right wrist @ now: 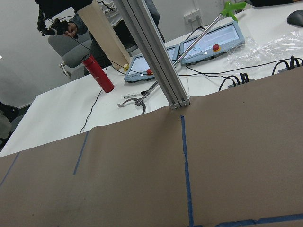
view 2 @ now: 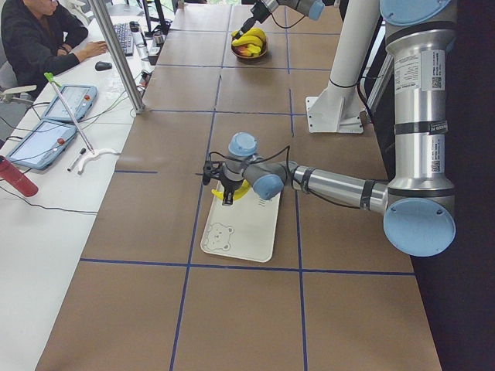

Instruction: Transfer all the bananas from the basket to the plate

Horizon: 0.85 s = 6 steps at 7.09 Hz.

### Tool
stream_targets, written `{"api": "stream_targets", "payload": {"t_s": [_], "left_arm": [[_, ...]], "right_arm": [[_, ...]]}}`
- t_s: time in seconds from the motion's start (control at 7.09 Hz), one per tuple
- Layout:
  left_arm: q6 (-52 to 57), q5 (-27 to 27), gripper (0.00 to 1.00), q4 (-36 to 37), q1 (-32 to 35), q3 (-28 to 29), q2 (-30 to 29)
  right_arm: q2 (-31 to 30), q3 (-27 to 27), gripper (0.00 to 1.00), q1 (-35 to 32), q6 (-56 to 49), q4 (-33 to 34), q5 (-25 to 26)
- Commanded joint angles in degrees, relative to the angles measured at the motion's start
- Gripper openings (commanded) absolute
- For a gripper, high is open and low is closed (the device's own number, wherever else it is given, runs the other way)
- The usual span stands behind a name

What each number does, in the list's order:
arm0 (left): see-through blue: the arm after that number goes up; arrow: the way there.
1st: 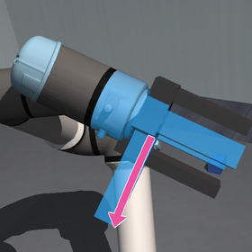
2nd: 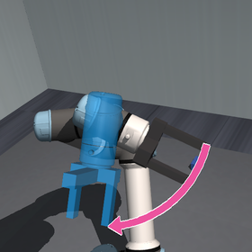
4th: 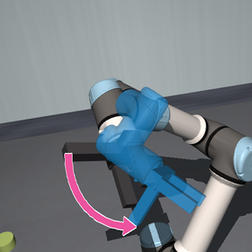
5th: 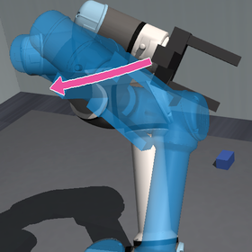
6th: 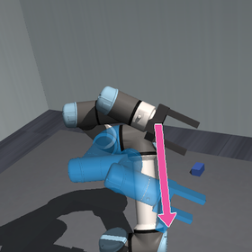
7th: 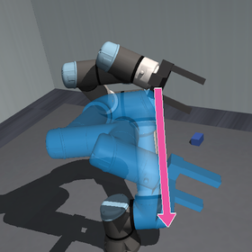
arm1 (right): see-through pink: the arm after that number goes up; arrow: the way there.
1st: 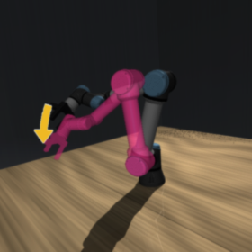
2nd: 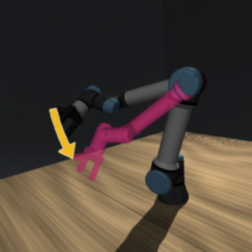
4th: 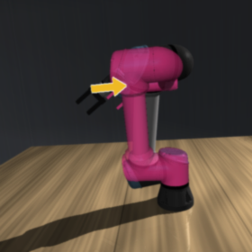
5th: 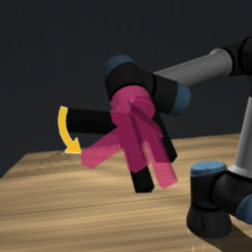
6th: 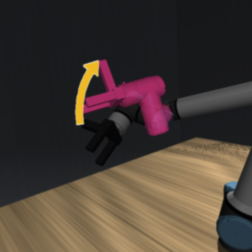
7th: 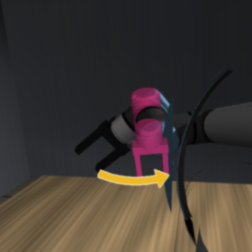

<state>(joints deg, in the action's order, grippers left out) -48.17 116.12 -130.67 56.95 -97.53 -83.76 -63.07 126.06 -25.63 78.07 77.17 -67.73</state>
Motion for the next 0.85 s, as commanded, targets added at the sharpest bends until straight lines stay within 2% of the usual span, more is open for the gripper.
{"api": "stream_targets", "payload": {"t_s": [0.0,0.28,0.71], "left_arm": [[5.26,-0.11,0.0,-12.74,1.31,11.1,0.0],[9.14,0.51,0.0,-12.77,3.68,11.22,0.35],[10.46,-0.19,0.01,-13.2,3.69,11.83,2.02]], "right_arm": [[-0.03,-0.12,1.0,-0.03,0.06,0.0,-0.04],[-0.03,-0.12,1.0,-0.03,0.06,0.0,-0.12],[-0.12,-0.12,1.0,0.06,0.06,0.0,-0.21]]}}
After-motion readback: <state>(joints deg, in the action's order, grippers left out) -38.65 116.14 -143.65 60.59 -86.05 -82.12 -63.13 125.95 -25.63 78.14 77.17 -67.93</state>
